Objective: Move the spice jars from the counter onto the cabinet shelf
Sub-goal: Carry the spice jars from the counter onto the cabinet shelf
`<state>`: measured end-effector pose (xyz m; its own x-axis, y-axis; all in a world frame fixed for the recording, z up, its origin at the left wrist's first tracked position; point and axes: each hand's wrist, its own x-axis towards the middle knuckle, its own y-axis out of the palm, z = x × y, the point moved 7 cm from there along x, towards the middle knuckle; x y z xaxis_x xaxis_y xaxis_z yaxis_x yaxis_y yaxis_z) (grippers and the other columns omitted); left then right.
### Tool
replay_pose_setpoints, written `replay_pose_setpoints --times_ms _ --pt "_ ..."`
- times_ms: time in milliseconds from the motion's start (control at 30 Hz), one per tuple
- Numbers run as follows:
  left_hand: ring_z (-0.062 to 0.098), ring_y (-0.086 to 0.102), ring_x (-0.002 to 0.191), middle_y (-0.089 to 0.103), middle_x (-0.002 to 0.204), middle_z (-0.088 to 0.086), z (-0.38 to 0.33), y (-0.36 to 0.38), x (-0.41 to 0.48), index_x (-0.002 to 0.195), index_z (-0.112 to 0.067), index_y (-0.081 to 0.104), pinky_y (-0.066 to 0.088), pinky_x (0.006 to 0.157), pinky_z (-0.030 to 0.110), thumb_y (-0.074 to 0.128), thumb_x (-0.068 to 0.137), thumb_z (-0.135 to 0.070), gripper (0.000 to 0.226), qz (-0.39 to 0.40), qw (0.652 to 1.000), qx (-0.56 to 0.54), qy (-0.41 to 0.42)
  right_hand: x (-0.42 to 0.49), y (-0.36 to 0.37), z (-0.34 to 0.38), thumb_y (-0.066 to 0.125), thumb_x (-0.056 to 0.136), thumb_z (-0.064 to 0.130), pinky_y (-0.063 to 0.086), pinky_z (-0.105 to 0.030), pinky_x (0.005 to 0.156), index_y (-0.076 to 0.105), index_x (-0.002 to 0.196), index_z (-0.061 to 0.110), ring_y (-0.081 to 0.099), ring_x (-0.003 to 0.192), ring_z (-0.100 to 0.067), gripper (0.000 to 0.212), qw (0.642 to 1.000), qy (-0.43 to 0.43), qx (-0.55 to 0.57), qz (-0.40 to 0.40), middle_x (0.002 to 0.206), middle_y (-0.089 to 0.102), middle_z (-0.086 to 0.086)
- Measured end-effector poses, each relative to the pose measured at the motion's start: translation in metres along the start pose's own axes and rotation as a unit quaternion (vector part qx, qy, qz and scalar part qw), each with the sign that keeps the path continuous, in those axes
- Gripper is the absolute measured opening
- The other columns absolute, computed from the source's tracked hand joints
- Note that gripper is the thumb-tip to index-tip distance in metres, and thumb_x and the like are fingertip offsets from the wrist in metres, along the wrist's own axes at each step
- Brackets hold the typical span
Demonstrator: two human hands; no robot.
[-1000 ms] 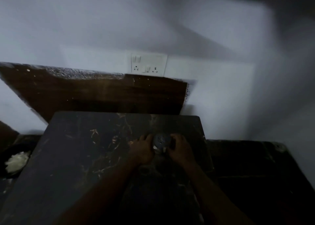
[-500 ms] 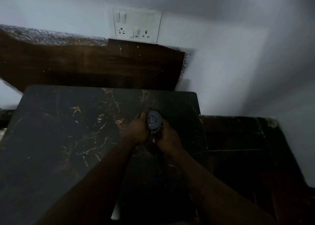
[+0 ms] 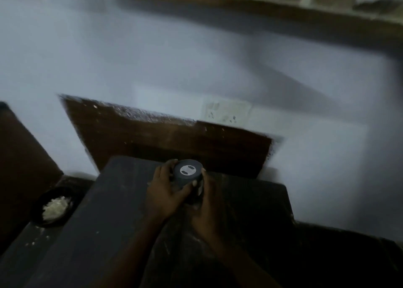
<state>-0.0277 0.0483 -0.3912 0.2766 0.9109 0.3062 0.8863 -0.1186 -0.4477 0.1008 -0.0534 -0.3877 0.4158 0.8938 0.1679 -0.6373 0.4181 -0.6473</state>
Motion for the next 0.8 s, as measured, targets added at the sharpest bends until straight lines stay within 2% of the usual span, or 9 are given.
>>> replay_pose_setpoints --times_ms 100,200,300,367,433,533,633,700,800 --pt "-0.001 0.06 0.112 0.055 0.129 -0.021 -0.04 -0.073 0.04 0.136 -0.05 0.046 0.058 0.084 0.031 0.072 0.077 -0.072 0.068 -0.088 0.994 -0.034 0.062 0.031 -0.011 0.083 0.08 0.085 0.032 0.037 -0.032 0.117 0.032 0.156 0.02 0.039 0.145 -0.022 0.087 0.989 -0.116 0.043 -0.086 0.157 0.039 -0.009" --pt "-0.003 0.062 0.11 0.058 0.128 -0.02 -0.09 -0.144 0.079 0.136 -0.039 0.05 0.059 0.082 0.028 0.077 0.077 -0.065 0.069 -0.167 0.978 -0.045 0.118 0.062 -0.03 0.164 0.075 0.087 0.031 0.043 -0.038 0.113 0.025 0.159 0.031 0.037 0.146 -0.019 0.088 0.968 -0.206 0.044 -0.139 0.159 0.034 0.0" --pt "0.0 0.064 0.107 0.059 0.128 -0.016 -0.147 -0.201 0.111 0.136 -0.034 0.052 0.06 0.077 0.026 0.078 0.078 -0.063 0.069 -0.222 0.957 -0.06 0.177 0.093 -0.051 0.234 0.074 0.085 0.031 0.043 -0.024 0.108 0.02 0.16 0.033 0.04 0.142 -0.013 0.092 0.944 -0.275 0.069 -0.171 0.157 0.033 0.005" --pt "0.001 0.064 0.106 0.059 0.128 -0.015 -0.188 -0.233 0.13 0.135 -0.034 0.053 0.06 0.076 0.024 0.075 0.079 -0.067 0.069 -0.259 0.939 -0.058 0.216 0.111 -0.071 0.279 0.075 0.086 0.032 0.034 -0.009 0.106 0.021 0.16 0.029 0.04 0.142 -0.012 0.092 0.926 -0.315 0.073 -0.198 0.156 0.035 0.003" --pt "0.0 0.063 0.104 0.058 0.127 -0.016 -0.227 -0.263 0.148 0.134 -0.031 0.053 0.058 0.074 0.021 0.071 0.079 -0.071 0.07 -0.296 0.92 -0.048 0.253 0.129 -0.095 0.321 0.075 0.086 0.032 0.034 -0.01 0.105 0.021 0.161 0.025 0.041 0.142 -0.016 0.093 0.905 -0.349 0.065 -0.234 0.156 0.036 0.0" --pt "-0.001 0.061 0.103 0.056 0.127 -0.017 -0.271 -0.295 0.176 0.135 -0.03 0.052 0.056 0.077 0.021 0.07 0.081 -0.069 0.069 -0.34 0.897 -0.019 0.283 0.156 -0.125 0.369 0.078 0.083 0.03 0.051 -0.03 0.1 0.02 0.16 0.025 0.047 0.136 -0.021 0.097 0.888 -0.374 0.068 -0.257 0.153 0.038 -0.003" --pt "0.005 0.061 0.107 0.057 0.128 -0.015 -0.288 -0.313 0.215 0.138 -0.029 0.051 0.057 0.085 0.032 0.067 0.083 -0.068 0.069 -0.348 0.898 -0.001 0.268 0.187 -0.138 0.404 0.077 0.082 0.025 0.056 -0.045 0.096 0.018 0.16 0.028 0.05 0.134 -0.025 0.097 0.897 -0.358 0.062 -0.25 0.151 0.04 -0.004" --pt "0.013 0.06 0.113 0.059 0.131 -0.005 -0.286 -0.313 0.244 0.142 -0.027 0.048 0.056 0.092 0.041 0.063 0.085 -0.068 0.072 -0.317 0.918 0.013 0.238 0.209 -0.138 0.417 0.076 0.082 0.022 0.053 -0.048 0.1 0.018 0.16 0.027 0.048 0.136 -0.028 0.098 0.915 -0.33 0.035 -0.228 0.154 0.039 -0.006" --pt "0.023 0.059 0.118 0.057 0.137 0.006 -0.268 -0.307 0.278 0.146 -0.024 0.044 0.052 0.095 0.04 0.062 0.087 -0.067 0.075 -0.284 0.936 0.05 0.201 0.238 -0.125 0.422 0.074 0.086 0.022 0.054 -0.045 0.096 0.014 0.162 0.023 0.055 0.127 -0.03 0.098 0.942 -0.291 -0.017 -0.168 0.151 0.045 -0.01"
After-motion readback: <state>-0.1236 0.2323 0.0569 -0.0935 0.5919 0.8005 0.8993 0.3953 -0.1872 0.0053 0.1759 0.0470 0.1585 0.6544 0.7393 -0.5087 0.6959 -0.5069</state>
